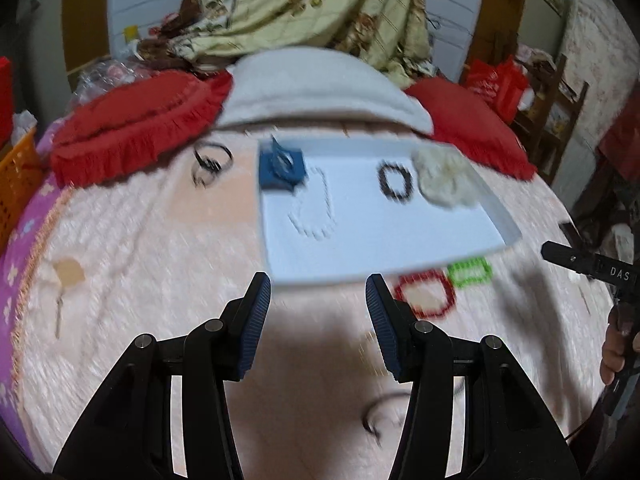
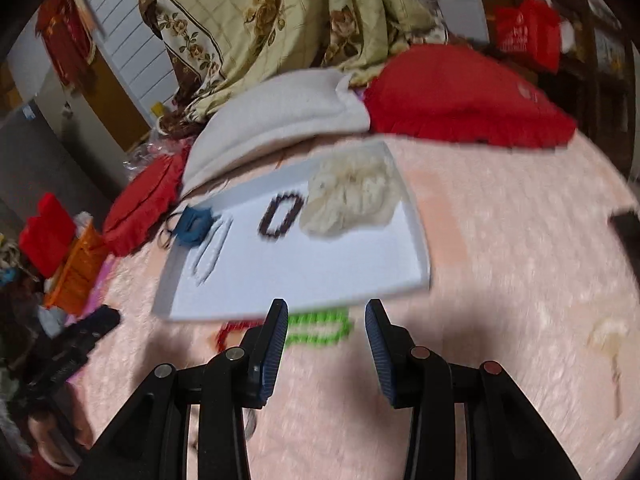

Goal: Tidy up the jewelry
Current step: 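Grasp the gold coil tie with the left tool while the right tool grasps the silver bangle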

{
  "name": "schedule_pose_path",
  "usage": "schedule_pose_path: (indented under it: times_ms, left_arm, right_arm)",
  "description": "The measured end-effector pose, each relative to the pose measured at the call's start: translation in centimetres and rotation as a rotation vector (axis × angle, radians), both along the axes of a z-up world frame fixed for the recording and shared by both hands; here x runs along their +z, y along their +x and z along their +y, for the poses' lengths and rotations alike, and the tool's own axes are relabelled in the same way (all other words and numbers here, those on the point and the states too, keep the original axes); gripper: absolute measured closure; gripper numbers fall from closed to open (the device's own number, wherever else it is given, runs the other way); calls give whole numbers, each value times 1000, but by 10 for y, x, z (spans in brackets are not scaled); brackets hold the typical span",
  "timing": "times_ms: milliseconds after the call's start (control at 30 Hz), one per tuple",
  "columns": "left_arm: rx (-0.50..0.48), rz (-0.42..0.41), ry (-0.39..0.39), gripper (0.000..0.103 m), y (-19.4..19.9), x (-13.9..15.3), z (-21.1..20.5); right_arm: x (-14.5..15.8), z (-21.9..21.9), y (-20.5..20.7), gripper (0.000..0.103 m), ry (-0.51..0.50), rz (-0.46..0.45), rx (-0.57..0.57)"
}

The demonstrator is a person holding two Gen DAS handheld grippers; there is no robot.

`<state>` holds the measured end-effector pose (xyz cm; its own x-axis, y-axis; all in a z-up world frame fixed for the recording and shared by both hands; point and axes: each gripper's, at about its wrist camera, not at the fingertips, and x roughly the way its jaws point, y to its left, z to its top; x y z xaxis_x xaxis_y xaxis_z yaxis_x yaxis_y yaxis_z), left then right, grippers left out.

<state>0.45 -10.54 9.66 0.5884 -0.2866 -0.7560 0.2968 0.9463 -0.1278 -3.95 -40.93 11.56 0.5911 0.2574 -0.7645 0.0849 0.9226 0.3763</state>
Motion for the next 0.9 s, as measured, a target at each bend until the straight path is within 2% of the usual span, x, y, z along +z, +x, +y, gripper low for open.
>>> schedule_pose_path:
  times_ms: [200, 333, 400, 600, 767, 900]
  left_arm:
    - [-39, 54, 41, 54, -16, -28, -19]
    - [-54, 71, 85, 54, -14, -43, -26]
    - [-61, 83, 79, 54, -12, -48, -26]
    - [-89, 120, 73, 54, -4, -61, -31]
    - [-92, 129, 74, 54, -2, -69, -33]
    - [-92, 106, 81, 54, -2, -69, -34]
  right_arm:
    - [-36, 35, -30, 65, 26, 49, 91]
    - [-48, 69, -41, 65, -21, 39, 173]
    - [-52, 83, -40, 65, -44, 32, 199]
    - [-66, 102, -33, 67, -90, 32, 211]
    - [-68, 114, -33, 67, -165, 12, 215]
    - [-69, 122, -34, 67, -229, 2, 218]
